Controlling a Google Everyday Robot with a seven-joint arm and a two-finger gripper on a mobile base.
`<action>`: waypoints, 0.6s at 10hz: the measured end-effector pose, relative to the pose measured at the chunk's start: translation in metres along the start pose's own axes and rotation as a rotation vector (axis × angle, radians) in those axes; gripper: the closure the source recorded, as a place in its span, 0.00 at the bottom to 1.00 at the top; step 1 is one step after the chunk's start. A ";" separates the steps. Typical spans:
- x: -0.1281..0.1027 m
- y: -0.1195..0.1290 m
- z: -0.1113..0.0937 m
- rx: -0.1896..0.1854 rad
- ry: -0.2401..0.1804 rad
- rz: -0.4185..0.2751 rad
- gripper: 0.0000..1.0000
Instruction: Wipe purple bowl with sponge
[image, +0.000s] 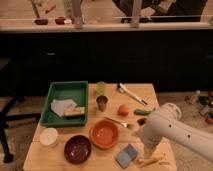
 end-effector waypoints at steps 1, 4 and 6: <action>-0.001 0.001 0.004 0.003 0.003 0.014 0.30; -0.002 0.006 0.019 0.030 0.002 0.075 0.30; -0.006 0.006 0.035 0.041 -0.030 0.097 0.30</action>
